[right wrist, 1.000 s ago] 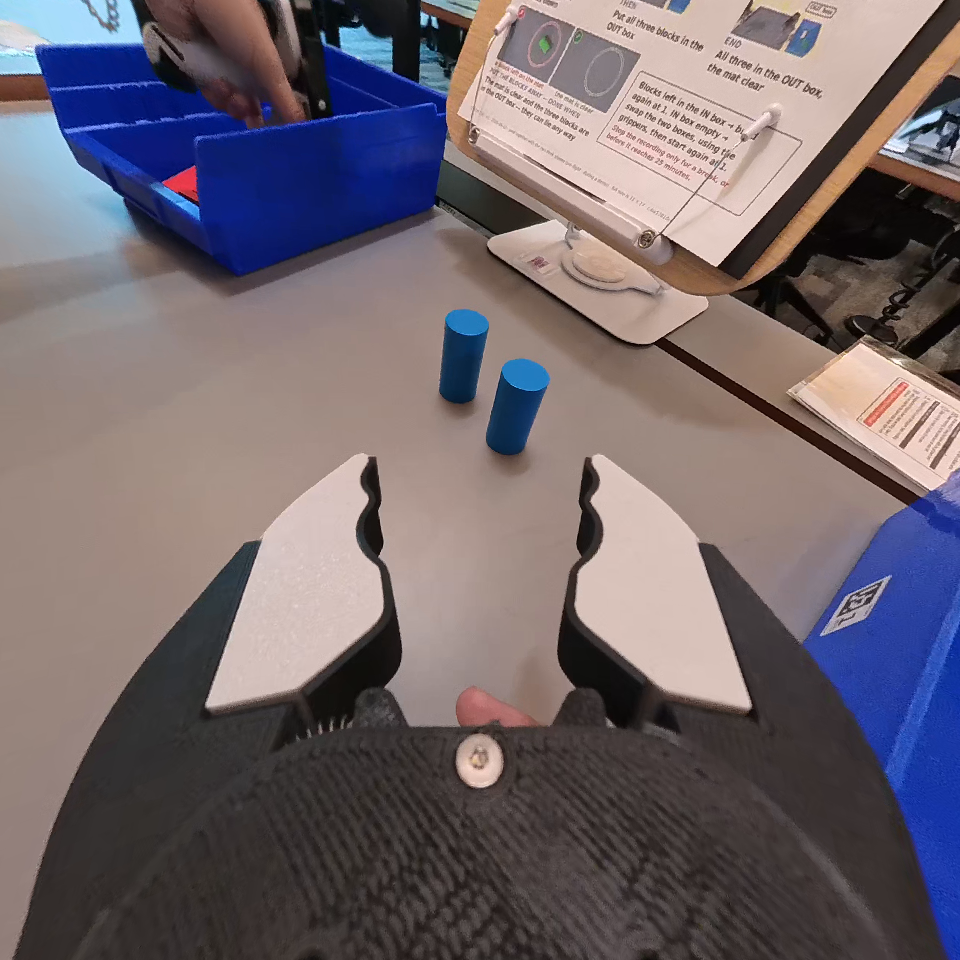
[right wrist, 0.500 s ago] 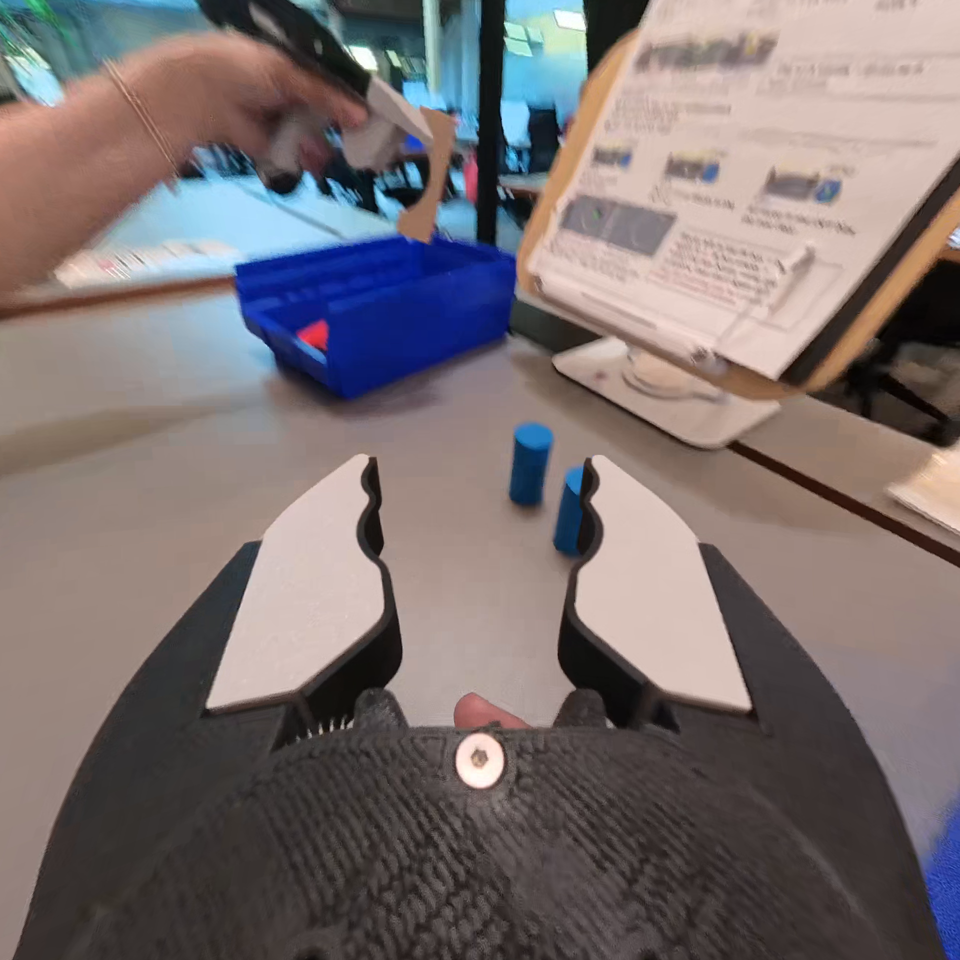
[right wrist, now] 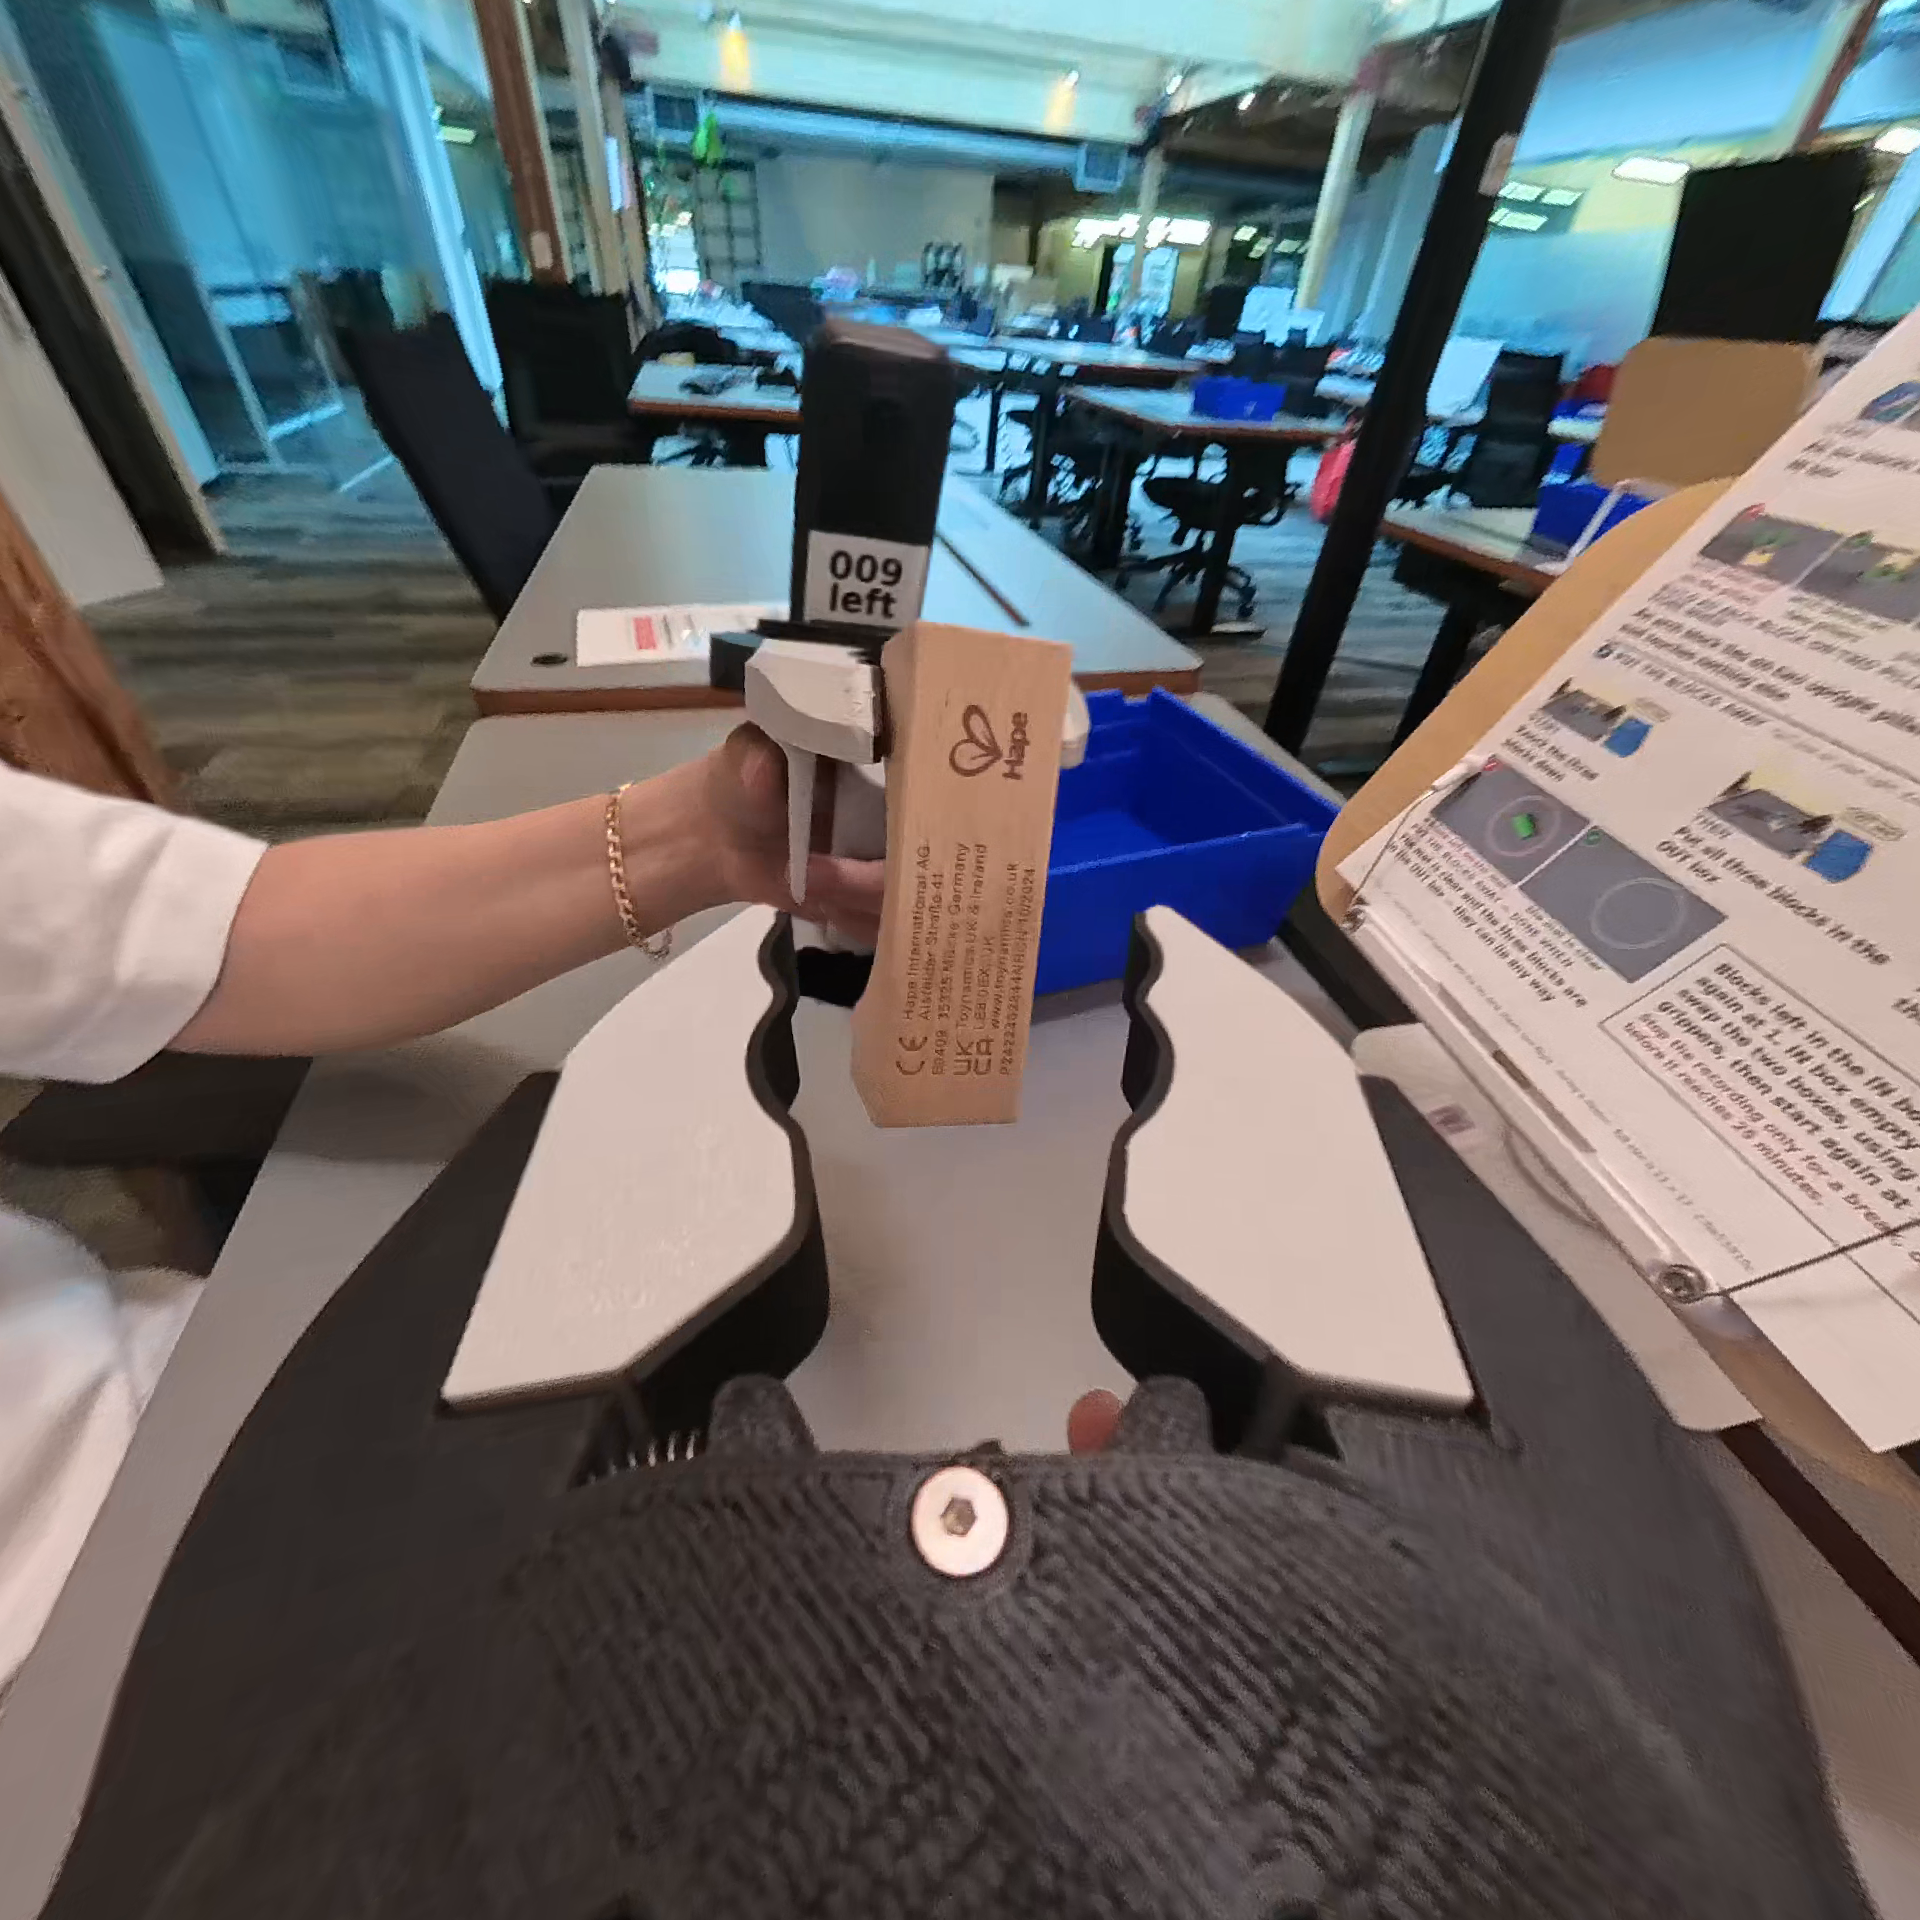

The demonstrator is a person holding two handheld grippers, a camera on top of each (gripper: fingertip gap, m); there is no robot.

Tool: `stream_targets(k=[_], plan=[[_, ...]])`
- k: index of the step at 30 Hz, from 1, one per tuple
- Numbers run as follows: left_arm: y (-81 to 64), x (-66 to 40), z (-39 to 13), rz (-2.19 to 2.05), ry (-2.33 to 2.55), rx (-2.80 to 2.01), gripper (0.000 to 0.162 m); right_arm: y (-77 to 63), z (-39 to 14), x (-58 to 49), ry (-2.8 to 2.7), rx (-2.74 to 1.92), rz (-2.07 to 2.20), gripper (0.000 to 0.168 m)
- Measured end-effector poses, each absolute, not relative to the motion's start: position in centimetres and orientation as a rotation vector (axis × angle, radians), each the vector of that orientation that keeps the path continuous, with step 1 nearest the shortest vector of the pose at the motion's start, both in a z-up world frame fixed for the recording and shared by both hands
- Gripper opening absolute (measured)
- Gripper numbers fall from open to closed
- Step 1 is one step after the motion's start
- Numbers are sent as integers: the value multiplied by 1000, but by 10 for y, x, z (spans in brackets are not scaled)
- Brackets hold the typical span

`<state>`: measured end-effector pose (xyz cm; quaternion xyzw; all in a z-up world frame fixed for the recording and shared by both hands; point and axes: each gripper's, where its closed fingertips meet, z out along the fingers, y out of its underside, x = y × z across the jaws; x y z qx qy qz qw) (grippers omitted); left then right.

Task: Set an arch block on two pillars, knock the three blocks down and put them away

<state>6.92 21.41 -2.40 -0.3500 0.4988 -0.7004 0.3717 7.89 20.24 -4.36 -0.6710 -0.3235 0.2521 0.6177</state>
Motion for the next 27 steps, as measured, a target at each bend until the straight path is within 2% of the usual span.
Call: stream_targets(k=[5, 8, 18, 24, 27], plan=[[208, 78, -31, -1811, 1266, -886, 33, 202, -60, 80, -841, -1614, 534, 58], [206, 79, -34, -1828, 1259, -873, 33, 203, -66, 79, -866, -1620, 526, 36], [215, 77, -56, -1757, 1254, -934, 34, 210, -83, 83, -1004, -1744, 477, 33], [259, 53, -78, -1294, 1058, -1116, 60, 236, -117, 131, -1185, -1993, 189, 33], [255, 41, -88, -1185, 1046, -1176, 58, 250, -138, 145, -1260, -2101, 144, 33]])
